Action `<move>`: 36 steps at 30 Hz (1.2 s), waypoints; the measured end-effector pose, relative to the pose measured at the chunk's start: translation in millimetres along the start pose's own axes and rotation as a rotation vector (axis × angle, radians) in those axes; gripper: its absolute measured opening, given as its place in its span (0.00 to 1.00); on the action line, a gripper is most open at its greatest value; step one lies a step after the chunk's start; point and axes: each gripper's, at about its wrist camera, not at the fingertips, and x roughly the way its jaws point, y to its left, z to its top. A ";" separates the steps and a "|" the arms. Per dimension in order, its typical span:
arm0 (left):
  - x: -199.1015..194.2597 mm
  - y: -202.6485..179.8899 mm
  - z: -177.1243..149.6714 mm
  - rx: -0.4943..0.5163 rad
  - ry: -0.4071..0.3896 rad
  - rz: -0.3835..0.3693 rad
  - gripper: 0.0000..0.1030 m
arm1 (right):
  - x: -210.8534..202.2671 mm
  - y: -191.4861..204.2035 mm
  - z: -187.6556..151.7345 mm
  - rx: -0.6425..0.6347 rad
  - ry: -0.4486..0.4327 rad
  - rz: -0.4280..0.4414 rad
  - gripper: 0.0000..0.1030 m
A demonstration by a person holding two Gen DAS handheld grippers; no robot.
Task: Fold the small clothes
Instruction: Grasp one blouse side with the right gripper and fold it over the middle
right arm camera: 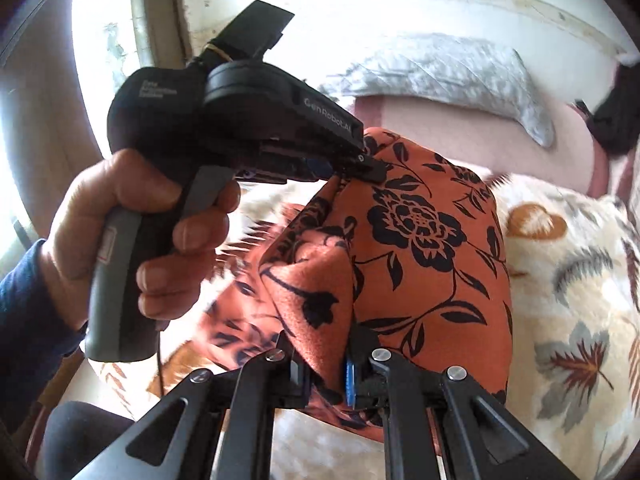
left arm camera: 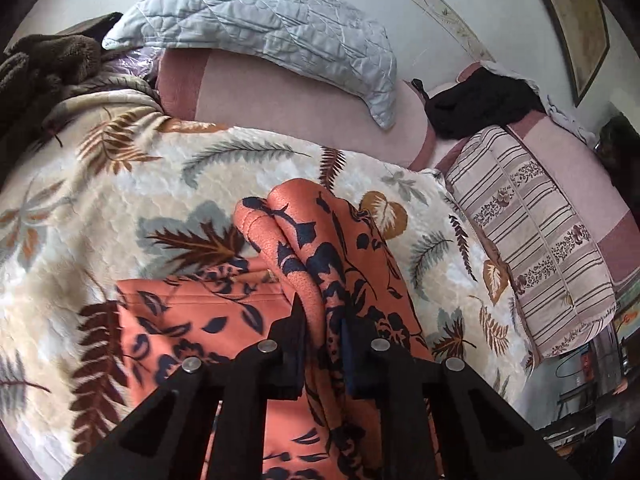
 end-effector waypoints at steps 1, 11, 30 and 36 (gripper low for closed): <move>0.1 17.1 -1.9 -0.020 0.010 -0.002 0.14 | 5.9 12.0 1.4 -0.019 0.002 0.002 0.12; 9.4 86.1 -24.4 -0.117 0.017 0.006 0.14 | 58.2 61.6 -9.9 -0.046 0.107 0.010 0.11; 17.2 126.5 -55.1 -0.219 0.032 0.075 0.24 | 74.7 87.2 -42.4 -0.139 0.149 0.002 0.16; -31.3 126.2 -67.3 -0.285 -0.067 0.112 0.45 | 51.0 82.7 -57.3 -0.111 0.086 0.046 0.53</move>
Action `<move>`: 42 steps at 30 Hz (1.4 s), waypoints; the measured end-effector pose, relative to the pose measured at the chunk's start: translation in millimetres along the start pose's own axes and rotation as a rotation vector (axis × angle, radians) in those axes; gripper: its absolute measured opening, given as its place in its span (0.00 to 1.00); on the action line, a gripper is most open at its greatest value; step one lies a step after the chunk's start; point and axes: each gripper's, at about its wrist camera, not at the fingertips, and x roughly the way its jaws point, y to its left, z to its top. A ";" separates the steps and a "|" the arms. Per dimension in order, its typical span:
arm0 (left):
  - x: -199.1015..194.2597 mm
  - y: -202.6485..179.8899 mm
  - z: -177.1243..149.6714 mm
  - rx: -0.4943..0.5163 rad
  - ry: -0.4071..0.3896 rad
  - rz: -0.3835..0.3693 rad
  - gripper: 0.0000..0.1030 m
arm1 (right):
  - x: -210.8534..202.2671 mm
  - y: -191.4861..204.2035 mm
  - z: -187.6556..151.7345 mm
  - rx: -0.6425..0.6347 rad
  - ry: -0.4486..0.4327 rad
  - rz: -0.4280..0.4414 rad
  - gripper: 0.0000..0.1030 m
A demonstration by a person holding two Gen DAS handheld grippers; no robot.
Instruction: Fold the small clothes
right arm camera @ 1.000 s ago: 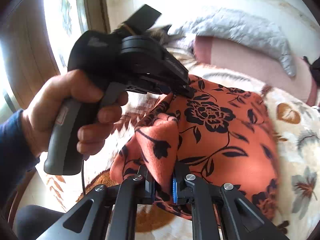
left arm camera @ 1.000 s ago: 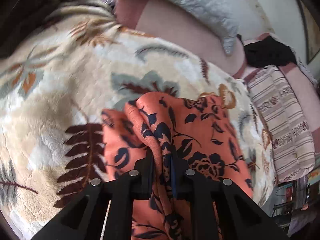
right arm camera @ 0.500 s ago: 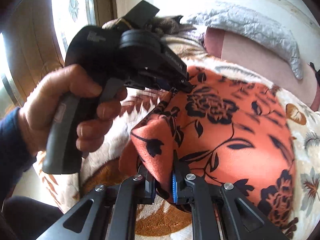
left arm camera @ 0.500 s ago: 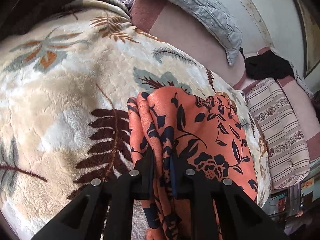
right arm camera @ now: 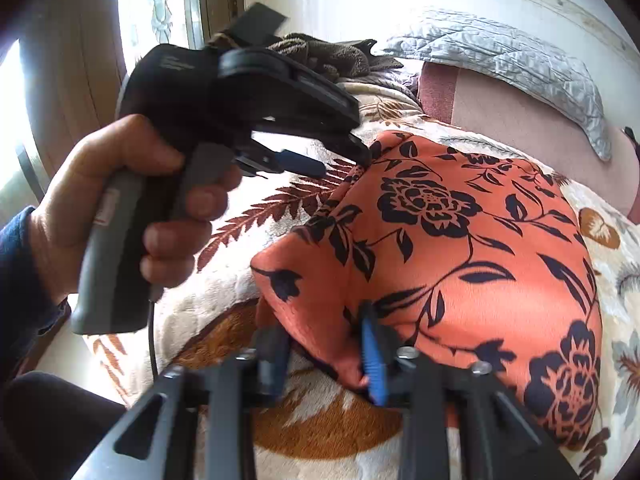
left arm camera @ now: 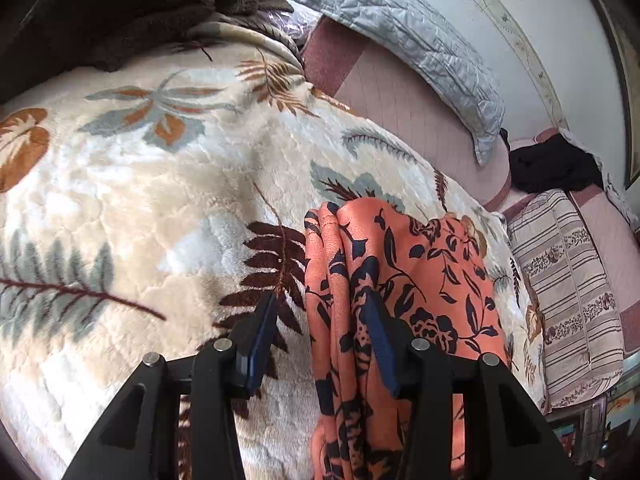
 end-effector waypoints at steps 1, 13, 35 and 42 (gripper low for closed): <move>-11.9 -3.0 -3.3 0.002 -0.013 -0.012 0.45 | -6.9 4.0 -3.5 0.003 -0.010 0.016 0.56; -36.6 -9.7 -73.7 0.023 0.071 0.149 0.22 | -74.4 -97.1 -49.6 0.416 -0.016 0.151 0.59; 7.3 -68.0 -74.5 0.184 -0.034 0.270 0.40 | -5.5 -219.2 -12.2 0.599 0.153 0.167 0.30; 9.2 -66.3 -71.6 0.164 -0.028 0.262 0.40 | -5.5 -261.1 -22.2 0.812 0.089 0.330 0.70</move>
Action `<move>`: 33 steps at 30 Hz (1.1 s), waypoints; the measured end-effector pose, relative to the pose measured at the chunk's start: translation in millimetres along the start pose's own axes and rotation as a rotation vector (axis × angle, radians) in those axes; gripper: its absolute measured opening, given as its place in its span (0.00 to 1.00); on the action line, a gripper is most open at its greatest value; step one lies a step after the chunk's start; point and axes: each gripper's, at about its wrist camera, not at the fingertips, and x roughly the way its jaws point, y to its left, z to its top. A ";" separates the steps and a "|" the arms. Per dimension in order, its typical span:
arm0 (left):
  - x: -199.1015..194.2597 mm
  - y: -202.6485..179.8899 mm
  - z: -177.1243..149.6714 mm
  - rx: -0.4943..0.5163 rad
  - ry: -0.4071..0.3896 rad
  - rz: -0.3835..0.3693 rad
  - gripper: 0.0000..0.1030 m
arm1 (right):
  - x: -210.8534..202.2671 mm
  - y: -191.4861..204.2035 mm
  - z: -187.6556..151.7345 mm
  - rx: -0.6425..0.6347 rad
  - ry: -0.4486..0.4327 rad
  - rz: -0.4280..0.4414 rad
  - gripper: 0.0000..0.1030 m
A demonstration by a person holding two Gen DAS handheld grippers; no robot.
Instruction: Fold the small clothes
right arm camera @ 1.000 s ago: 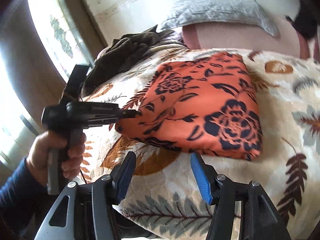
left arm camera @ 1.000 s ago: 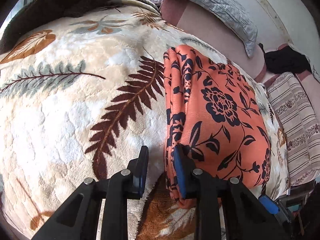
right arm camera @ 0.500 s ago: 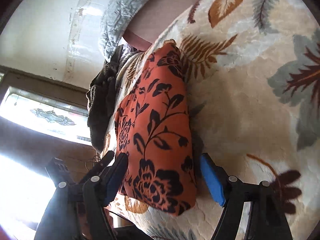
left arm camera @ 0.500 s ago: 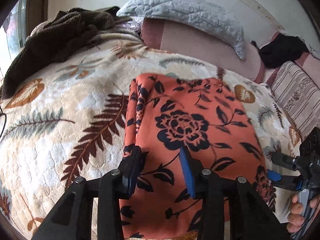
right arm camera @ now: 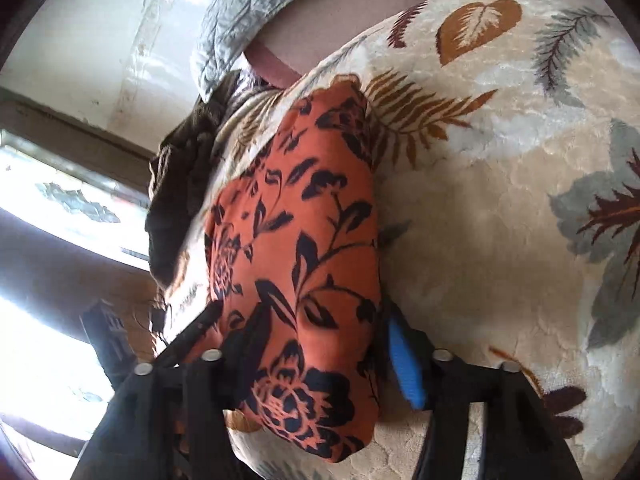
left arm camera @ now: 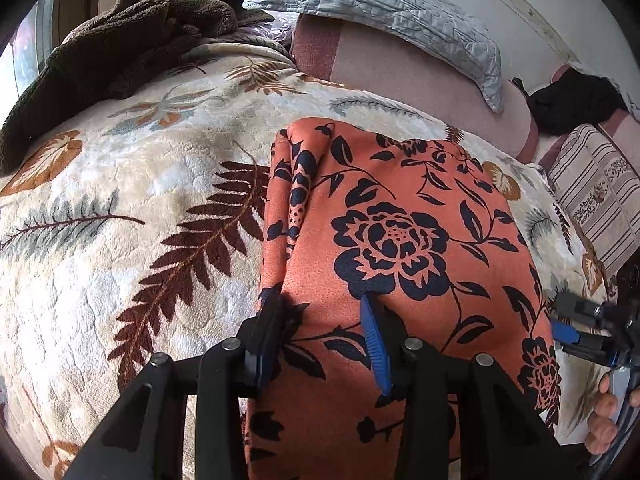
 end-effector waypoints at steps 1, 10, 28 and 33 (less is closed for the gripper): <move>0.0 0.4 0.1 -0.005 0.001 -0.002 0.40 | 0.0 -4.4 9.2 0.020 -0.014 0.016 0.70; 3.7 6.6 3.7 -0.038 0.016 -0.013 0.40 | 48.5 38.7 43.9 -0.163 0.000 -0.287 0.30; -2.5 15.6 -3.3 -0.027 0.059 0.002 0.44 | 70.9 35.8 75.7 -0.111 -0.044 -0.280 0.36; -13.2 29.1 -4.6 -0.077 0.031 -0.038 0.44 | 34.4 42.1 43.3 -0.120 -0.105 -0.321 0.62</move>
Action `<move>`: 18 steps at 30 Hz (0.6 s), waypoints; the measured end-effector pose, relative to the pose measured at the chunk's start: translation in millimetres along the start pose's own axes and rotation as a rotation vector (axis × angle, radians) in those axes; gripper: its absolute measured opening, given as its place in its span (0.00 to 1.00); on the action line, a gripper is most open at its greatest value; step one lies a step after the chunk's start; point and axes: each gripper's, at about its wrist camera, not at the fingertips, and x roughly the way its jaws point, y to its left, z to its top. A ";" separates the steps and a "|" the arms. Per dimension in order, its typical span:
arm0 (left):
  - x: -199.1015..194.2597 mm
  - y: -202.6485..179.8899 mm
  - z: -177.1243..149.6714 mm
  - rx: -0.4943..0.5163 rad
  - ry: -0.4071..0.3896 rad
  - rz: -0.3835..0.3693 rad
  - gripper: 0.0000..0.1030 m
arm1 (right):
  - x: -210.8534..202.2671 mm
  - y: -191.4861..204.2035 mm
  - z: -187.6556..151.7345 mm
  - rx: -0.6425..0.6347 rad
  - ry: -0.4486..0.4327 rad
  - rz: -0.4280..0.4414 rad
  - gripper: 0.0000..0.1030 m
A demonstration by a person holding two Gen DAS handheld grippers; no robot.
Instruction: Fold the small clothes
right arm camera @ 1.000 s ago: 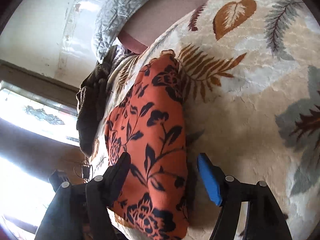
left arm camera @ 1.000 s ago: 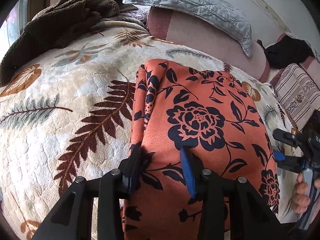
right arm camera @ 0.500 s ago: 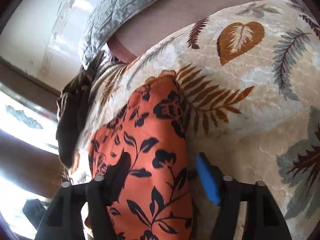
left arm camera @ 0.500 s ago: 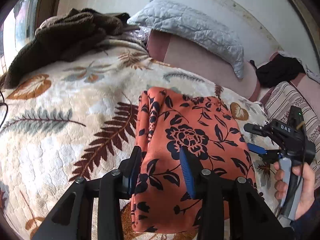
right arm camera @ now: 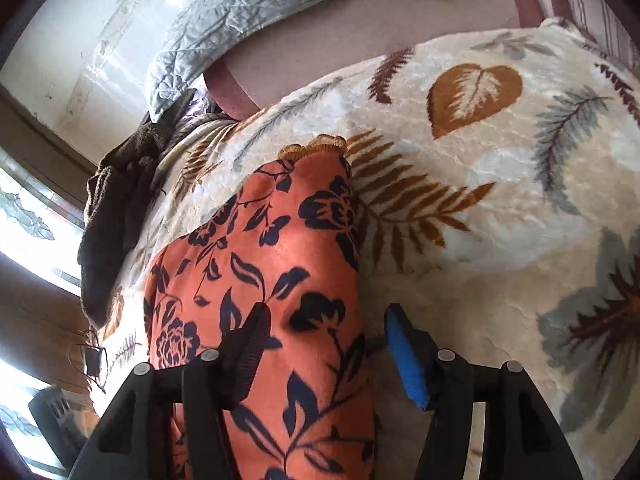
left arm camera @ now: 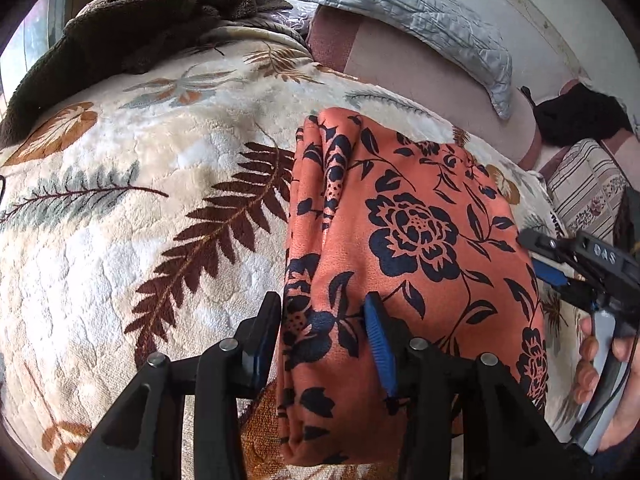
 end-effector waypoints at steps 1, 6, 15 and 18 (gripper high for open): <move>-5.3 3.8 0.1 -0.017 -0.018 -0.009 0.43 | -14.9 4.8 -8.4 -0.030 -0.019 0.008 0.62; -30.3 24.3 -1.5 -0.091 -0.109 -0.041 0.43 | -60.6 44.0 -44.5 -0.142 -0.036 0.131 0.63; -23.1 34.0 -14.3 -0.090 -0.025 -0.050 0.42 | -7.7 49.9 -65.5 -0.061 0.164 0.137 0.75; -38.5 26.9 -14.6 -0.052 -0.074 -0.082 0.41 | -20.4 80.4 -44.6 -0.122 0.126 0.207 0.75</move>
